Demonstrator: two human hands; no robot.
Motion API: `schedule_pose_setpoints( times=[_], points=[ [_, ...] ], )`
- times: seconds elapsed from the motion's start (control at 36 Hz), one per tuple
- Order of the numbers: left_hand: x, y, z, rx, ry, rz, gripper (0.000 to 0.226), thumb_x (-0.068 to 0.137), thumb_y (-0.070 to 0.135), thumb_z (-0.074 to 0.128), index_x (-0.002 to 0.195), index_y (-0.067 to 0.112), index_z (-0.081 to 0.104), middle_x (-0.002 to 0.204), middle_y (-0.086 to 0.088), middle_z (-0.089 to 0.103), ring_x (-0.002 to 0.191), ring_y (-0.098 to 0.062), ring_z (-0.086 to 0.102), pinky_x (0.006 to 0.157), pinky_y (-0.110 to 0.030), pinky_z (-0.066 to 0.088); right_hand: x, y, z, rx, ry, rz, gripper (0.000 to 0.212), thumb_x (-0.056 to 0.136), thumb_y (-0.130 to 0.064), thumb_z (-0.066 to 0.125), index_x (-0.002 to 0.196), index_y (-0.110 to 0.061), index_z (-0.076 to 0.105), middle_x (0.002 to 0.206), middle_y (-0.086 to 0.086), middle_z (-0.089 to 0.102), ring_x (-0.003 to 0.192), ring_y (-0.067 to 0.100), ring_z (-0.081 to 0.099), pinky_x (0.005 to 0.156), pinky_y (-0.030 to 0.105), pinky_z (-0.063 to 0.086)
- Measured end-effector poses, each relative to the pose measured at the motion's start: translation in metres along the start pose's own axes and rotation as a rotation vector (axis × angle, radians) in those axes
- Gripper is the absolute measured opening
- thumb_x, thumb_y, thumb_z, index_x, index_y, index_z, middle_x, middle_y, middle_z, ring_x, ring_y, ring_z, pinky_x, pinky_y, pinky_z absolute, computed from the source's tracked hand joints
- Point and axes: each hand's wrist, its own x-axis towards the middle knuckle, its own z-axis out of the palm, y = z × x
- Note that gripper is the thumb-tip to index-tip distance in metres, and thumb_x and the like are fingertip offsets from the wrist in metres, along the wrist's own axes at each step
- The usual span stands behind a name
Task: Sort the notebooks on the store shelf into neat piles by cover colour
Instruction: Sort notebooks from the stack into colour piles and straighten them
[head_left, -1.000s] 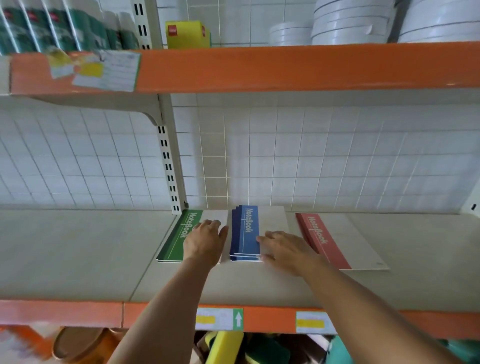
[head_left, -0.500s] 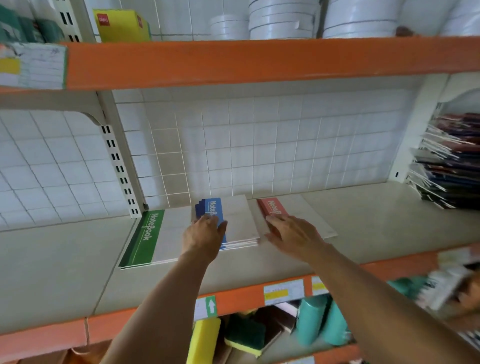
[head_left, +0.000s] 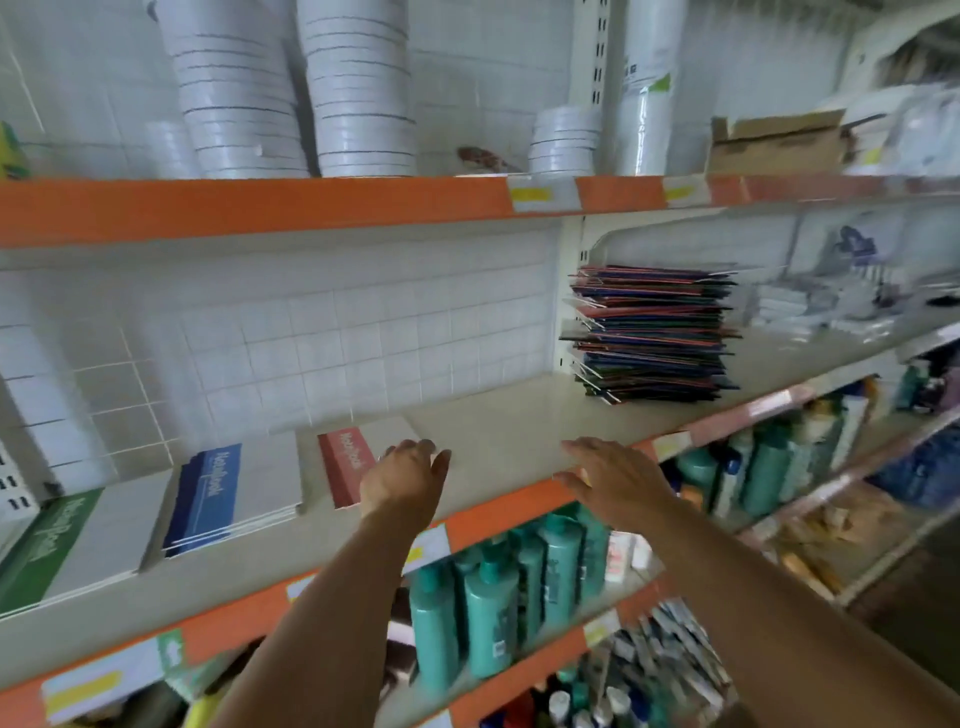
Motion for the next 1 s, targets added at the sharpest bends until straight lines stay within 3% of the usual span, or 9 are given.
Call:
schedule_pose_setpoints(
  times=[0.36,0.53,0.75,0.89,1.0],
  points=[
    [-0.022,0.210,-0.002,-0.022,0.068,0.212,0.041,0.102,0.042,0.028,0.125,0.021,0.056,0.123,-0.004,0.059,0.112,-0.023,0.055,0.087,-0.033,0.046,-0.093,0.179,-0.060,-0.056,0.102,0.173,0.051,0.097,-0.052,0.037,0.140,-0.025,0.042,0.138,0.001,0.051,0.123,0.023,0.050,0.098,0.034,0.042],
    [-0.010,0.262,-0.007,-0.011,0.103,0.256,0.042,0.102,0.043,0.028,0.125,0.023,0.056,0.124,-0.002,0.059,0.112,-0.021,0.056,0.085,-0.031,0.046,-0.103,0.227,-0.077,-0.083,0.142,0.210,0.049,0.098,-0.052,0.035,0.137,-0.024,0.046,0.134,0.001,0.055,0.119,0.022,0.053,0.092,0.031,0.042],
    [0.035,0.310,0.001,-0.030,0.146,0.280,0.040,0.101,0.045,0.027,0.106,0.019,0.058,0.102,-0.003,0.063,0.090,-0.020,0.060,0.074,-0.032,0.052,-0.084,0.276,-0.088,-0.108,0.172,0.219,0.047,0.099,-0.049,0.036,0.135,-0.021,0.046,0.130,0.002,0.057,0.116,0.023,0.054,0.093,0.035,0.045],
    [0.070,0.337,0.000,-0.043,0.212,0.282,0.037,0.102,0.043,0.028,0.117,0.019,0.053,0.110,-0.004,0.062,0.096,-0.023,0.061,0.077,-0.035,0.053,-0.057,0.303,-0.096,-0.138,0.154,0.209,0.051,0.099,-0.049,0.035,0.142,-0.020,0.040,0.136,0.003,0.052,0.122,0.024,0.049,0.097,0.036,0.042],
    [0.102,0.359,-0.003,-0.091,0.280,0.291,0.040,0.102,0.041,0.033,0.134,0.021,0.045,0.132,-0.003,0.053,0.120,-0.024,0.051,0.089,-0.040,0.051,-0.024,0.325,-0.106,-0.158,0.157,0.193,0.049,0.100,-0.048,0.033,0.139,-0.019,0.042,0.129,0.005,0.056,0.116,0.025,0.051,0.094,0.036,0.043]
  ],
)
